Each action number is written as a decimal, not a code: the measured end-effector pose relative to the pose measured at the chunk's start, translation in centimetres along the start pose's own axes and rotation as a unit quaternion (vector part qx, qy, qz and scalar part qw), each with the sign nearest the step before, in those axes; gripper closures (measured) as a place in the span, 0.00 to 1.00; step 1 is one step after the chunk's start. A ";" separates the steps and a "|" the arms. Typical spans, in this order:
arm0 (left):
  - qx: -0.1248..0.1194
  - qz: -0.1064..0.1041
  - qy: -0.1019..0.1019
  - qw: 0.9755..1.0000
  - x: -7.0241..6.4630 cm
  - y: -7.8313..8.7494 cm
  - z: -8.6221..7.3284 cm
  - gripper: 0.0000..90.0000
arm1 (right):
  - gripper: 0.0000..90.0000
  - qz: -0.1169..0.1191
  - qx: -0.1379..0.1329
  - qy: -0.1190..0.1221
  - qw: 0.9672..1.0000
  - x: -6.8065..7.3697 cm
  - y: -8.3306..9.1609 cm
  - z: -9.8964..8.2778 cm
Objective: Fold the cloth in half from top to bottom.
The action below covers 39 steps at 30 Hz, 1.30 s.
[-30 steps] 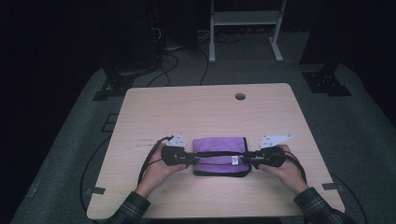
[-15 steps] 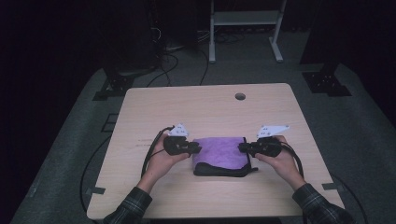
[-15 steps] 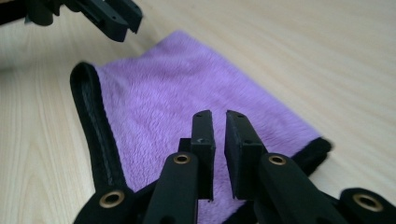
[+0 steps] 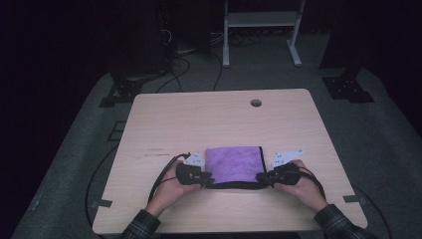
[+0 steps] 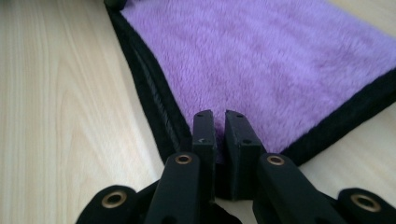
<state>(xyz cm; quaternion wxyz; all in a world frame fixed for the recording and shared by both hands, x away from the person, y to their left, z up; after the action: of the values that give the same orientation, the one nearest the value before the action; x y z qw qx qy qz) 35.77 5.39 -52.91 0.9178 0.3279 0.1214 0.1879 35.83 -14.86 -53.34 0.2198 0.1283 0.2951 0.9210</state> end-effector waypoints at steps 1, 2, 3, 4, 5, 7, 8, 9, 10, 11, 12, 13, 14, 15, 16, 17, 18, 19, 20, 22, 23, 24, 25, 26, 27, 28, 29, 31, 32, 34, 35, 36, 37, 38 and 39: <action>0.000 0.000 0.000 1.000 0.0 0.0 0.0 0.81 | 0.91 0.000 0.000 0.000 1.000 0.0 0.0 0.0; -0.002 0.000 0.002 1.000 -0.1 -0.1 -0.2 0.81 | 0.91 0.000 0.002 -0.001 1.000 0.1 0.0 -0.2; -0.004 0.001 0.002 1.000 -0.2 -0.1 -0.1 0.80 | 0.91 -0.001 0.002 0.000 1.000 0.2 0.0 -0.4; 0.000 0.002 -0.002 1.000 -0.1 0.0 -0.1 0.78 | 0.90 -0.002 0.002 0.000 1.000 0.2 0.0 -0.3; -0.004 0.004 -0.003 1.000 -0.2 0.4 0.2 0.74 | 0.86 -0.002 0.000 0.000 1.000 0.2 0.0 -0.2; -0.012 0.013 -0.010 1.000 -0.1 0.9 0.4 0.68 | 0.77 -0.008 -0.009 0.001 1.000 -0.1 0.2 0.0; -0.018 0.019 -0.009 1.000 0.1 1.3 0.5 0.64 | 0.72 -0.011 -0.016 -0.002 1.000 -0.3 0.4 0.1; -0.025 0.028 -0.010 0.999 0.4 1.6 0.5 0.59 | 0.66 -0.019 -0.024 -0.003 1.000 -0.6 0.5 0.2; -0.031 0.041 -0.007 0.999 0.8 1.8 0.5 0.52 | 0.63 -0.024 -0.030 -0.006 0.999 -0.9 0.7 0.3; -0.030 0.052 -0.004 0.998 1.2 2.2 0.2 0.47 | 0.60 -0.030 -0.034 -0.012 0.999 -1.2 0.9 0.3; -0.030 0.052 -0.004 0.998 1.2 2.2 0.2 0.45 | 0.60 -0.030 -0.034 -0.012 0.999 -1.2 0.9 0.3; -0.032 0.068 0.008 0.997 1.9 2.7 -0.3 0.42 | 0.53 -0.046 -0.041 -0.019 0.998 -2.0 1.3 0.3; -0.032 0.076 0.010 0.997 2.3 3.0 -0.6 0.41 | 0.50 -0.051 -0.045 -0.022 0.997 -2.3 1.5 0.3; -0.032 0.082 0.014 0.996 2.6 3.3 -0.9 0.40 | 0.46 -0.058 -0.047 -0.027 0.997 -2.7 1.7 0.2; -0.032 0.082 0.014 0.996 2.6 3.3 -0.9 0.37 | 0.44 -0.067 -0.050 -0.030 0.996 -3.1 1.9 0.2; -0.030 0.090 0.018 0.995 2.9 3.6 -1.2 0.37 | 0.44 -0.067 -0.050 -0.030 0.996 -3.1 1.9 0.2; -0.030 0.097 0.018 0.995 3.3 4.0 -1.6 0.35 | 0.41 -0.072 -0.053 -0.035 0.995 -3.3 2.1 0.1; -0.031 0.101 0.019 0.994 3.5 4.3 -1.9 0.34 | 0.38 -0.079 -0.053 -0.040 0.995 -3.7 2.3 -0.1; -0.032 0.109 0.020 0.993 3.8 4.6 -2.2 0.32 | 0.36 -0.084 -0.052 -0.042 0.994 -3.9 2.5 -0.2; -0.027 0.121 0.024 0.992 4.4 5.2 -3.0 0.27 | 0.32 -0.107 -0.050 -0.047 0.992 -4.8 3.2 -0.8; -0.025 0.129 0.024 0.991 4.7 5.5 -3.4 0.27 | 0.32 -0.107 -0.050 -0.047 0.992 -4.8 3.2 -0.8; -0.023 0.136 0.025 0.990 4.9 5.8 -3.8 0.24 | 0.31 -0.118 -0.046 -0.050 0.991 -5.2 3.7 -1.3; -0.017 0.146 0.029 0.989 5.3 6.3 -4.6 0.23 | 0.30 -0.123 -0.045 -0.053 0.990 -5.5 4.0 -1.6; -0.015 0.150 0.032 0.988 5.5 6.6 -5.1 0.22 | 0.29 -0.128 -0.044 -0.058 0.989 -5.7 4.3 -2.0; -0.009 0.151 0.035 0.988 5.7 6.8 -5.5 0.22 | 0.27 -0.134 -0.040 -0.062 0.988 -5.9 4.5 -2.3; -0.009 0.151 0.035 0.988 5.7 6.8 -5.5 0.21 | 0.26 -0.138 -0.037 -0.062 0.988 -6.2 4.8 -2.7; -0.002 0.156 0.042 0.987 6.0 7.2 -6.4 0.21 | 0.25 -0.140 -0.033 -0.067 0.987 -6.3 5.0 -3.1; 0.001 0.161 0.049 0.986 6.3 7.6 -7.2 0.20 | 0.24 -0.148 -0.028 -0.072 0.986 -6.7 5.5 -4.0; 0.002 0.163 0.051 0.985 6.5 7.8 -7.5 0.19 | 0.24 -0.155 -0.024 -0.074 0.985 -6.9 5.7 -4.3; 0.003 0.164 0.053 0.985 6.6 8.0 -7.8 0.16 | 0.23 -0.158 -0.022 -0.075 0.984 -7.0 5.9 -4.7; 0.004 0.163 0.053 0.985 6.6 8.1 -8.1 0.16 | 0.23 -0.160 -0.021 -0.079 0.984 -7.1 6.2 -4.9; 0.005 0.160 0.055 0.985 6.7 8.2 -8.4 0.14 | 0.22 -0.161 -0.019 -0.082 0.983 -7.1 6.3 -5.3; 0.007 0.160 0.056 0.986 6.8 8.2 -8.7 0.10 | 0.21 -0.165 -0.010 -0.088 0.982 -7.3 6.5 -6.1; 0.003 0.157 0.062 0.986 6.9 8.4 -9.0 0.10 | 0.20 -0.168 -0.006 -0.089 0.982 -7.3 6.6 -6.3; 0.001 0.159 0.064 0.985 7.0 8.5 -9.2 0.09 | 0.20 -0.173 -0.008 -0.085 0.981 -7.4 6.7 -6.5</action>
<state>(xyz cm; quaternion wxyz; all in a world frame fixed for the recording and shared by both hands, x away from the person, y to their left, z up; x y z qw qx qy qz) 36.59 19.53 -55.02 0.8662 0.3310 0.1265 0.3522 37.73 -26.46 -55.26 0.4011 0.1517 0.2853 0.8572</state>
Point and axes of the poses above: each handheld gripper's, and its own axes: y roughly backward along the jaws, z roughly out of its top, x roughly to its left, the point moved 10 cm from there along -y, roughly forward along the jaws, and after that the axes turned 5 degrees about -x, right-handed, at the moved point
